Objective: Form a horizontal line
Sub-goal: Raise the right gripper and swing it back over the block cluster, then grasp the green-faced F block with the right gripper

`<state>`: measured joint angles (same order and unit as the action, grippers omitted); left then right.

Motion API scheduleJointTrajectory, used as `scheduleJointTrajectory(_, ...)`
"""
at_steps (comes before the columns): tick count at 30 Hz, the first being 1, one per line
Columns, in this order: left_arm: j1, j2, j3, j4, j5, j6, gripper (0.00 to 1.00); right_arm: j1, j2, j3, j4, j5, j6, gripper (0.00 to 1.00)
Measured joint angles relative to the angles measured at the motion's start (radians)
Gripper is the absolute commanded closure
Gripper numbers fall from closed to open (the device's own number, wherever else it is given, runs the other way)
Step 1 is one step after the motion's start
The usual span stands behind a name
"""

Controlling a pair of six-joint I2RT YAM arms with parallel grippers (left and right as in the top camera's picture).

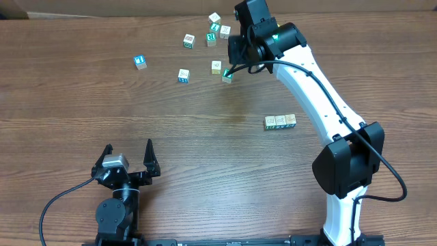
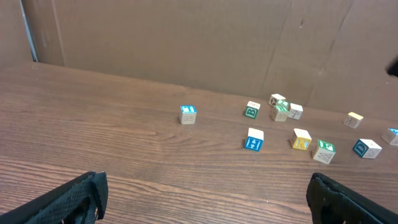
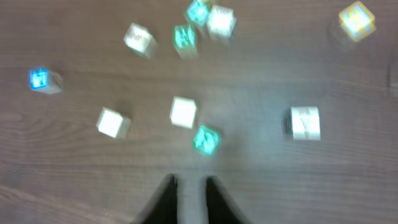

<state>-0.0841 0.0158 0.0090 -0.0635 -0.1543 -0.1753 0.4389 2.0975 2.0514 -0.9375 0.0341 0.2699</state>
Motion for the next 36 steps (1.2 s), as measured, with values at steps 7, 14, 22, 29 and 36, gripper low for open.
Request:
scheduleJointTrajectory(7, 0.0, 0.0, 0.0, 0.0, 0.0, 0.0, 0.01, 0.002, 0.002, -0.1, 0.203, -0.013, 0.016, 0.25)
scheduleJointTrajectory(14, 0.0, 0.0, 0.0, 0.0, 0.0, 0.0, 0.01, 0.007, 0.043, -0.208, 0.341, -0.019, 0.018, 0.18)
scheduleJointTrajectory(22, 0.0, 0.0, 0.0, 0.0, 0.0, 0.0, 0.0, 0.007, 0.176, -0.253, 0.415, -0.019, 0.018, 0.14)
scheduleJointTrajectory(29, 0.0, 0.0, 0.0, 0.0, 0.0, 0.0, 0.0, 0.008, 0.236, -0.261, 0.376, 0.004, 0.018, 0.13)
scheduleJointTrajectory(36, 0.0, 0.0, 0.0, 0.0, 0.0, 0.0, 0.0, 0.006, 0.235, -0.261, 0.328, 0.039, 0.038, 0.2)
